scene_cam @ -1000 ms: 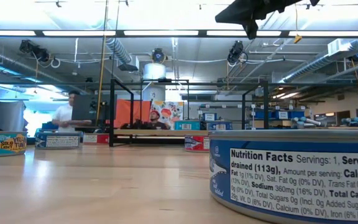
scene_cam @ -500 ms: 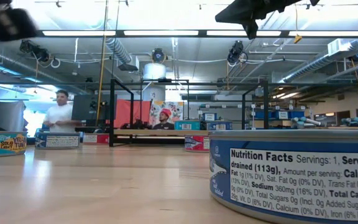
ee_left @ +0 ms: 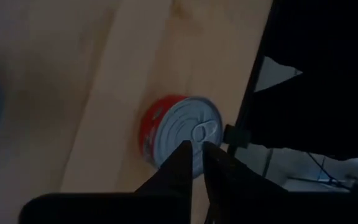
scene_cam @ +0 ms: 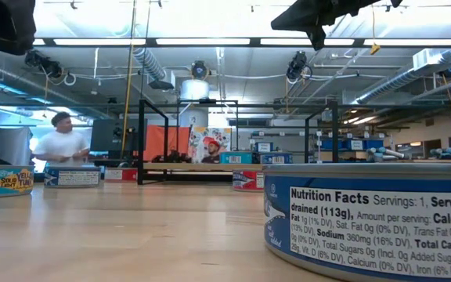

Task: Stack canned seafood by type on shelf
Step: Put the red tuna can on the shelf

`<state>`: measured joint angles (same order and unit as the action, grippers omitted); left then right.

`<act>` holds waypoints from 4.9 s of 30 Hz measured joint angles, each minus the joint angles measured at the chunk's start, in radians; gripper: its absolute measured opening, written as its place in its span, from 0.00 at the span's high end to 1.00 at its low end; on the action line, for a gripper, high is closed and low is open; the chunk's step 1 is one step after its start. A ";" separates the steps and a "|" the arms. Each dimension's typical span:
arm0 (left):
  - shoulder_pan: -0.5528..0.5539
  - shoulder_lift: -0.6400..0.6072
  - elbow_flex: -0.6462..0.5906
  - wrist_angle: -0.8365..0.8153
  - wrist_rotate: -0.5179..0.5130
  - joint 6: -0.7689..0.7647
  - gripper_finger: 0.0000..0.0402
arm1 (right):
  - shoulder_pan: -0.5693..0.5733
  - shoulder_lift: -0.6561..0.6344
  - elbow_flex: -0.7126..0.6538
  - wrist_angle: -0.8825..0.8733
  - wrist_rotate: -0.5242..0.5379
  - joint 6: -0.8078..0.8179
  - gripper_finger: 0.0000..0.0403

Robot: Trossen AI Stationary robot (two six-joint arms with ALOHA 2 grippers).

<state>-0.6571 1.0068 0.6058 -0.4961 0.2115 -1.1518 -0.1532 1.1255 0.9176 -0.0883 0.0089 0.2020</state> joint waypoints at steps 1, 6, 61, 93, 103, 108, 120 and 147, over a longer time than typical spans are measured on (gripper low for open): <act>-0.005 0.009 -0.004 0.022 0.000 -0.001 0.87 | 0.000 0.000 0.000 0.000 0.000 0.000 0.99; -0.034 0.103 -0.006 0.112 0.000 0.019 0.79 | 0.000 0.000 0.000 0.001 0.001 0.001 0.99; 0.400 0.433 -0.006 0.475 -0.141 -0.110 1.00 | 0.000 0.001 0.000 0.044 0.023 -0.070 0.99; 0.540 0.681 -0.004 1.074 -0.223 0.298 1.00 | 0.473 0.313 0.001 -0.040 0.174 0.347 0.96; 0.539 0.863 0.050 1.290 -0.296 0.607 1.00 | 0.538 0.594 0.018 -0.002 0.172 0.326 0.98; 0.539 0.937 0.052 1.363 -0.298 0.602 1.00 | 0.538 0.687 0.040 0.008 0.149 0.319 0.99; 0.532 0.956 0.053 1.401 -0.297 0.602 1.00 | 0.518 0.751 0.077 0.029 0.163 0.309 0.99; 0.506 0.959 0.051 1.401 -0.266 0.628 1.00 | 0.488 0.621 0.104 0.077 0.197 0.647 0.99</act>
<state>-0.1509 1.9656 0.6571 0.9054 -0.0540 -0.5236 0.3351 1.7466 1.0218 -0.0110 0.2055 0.8489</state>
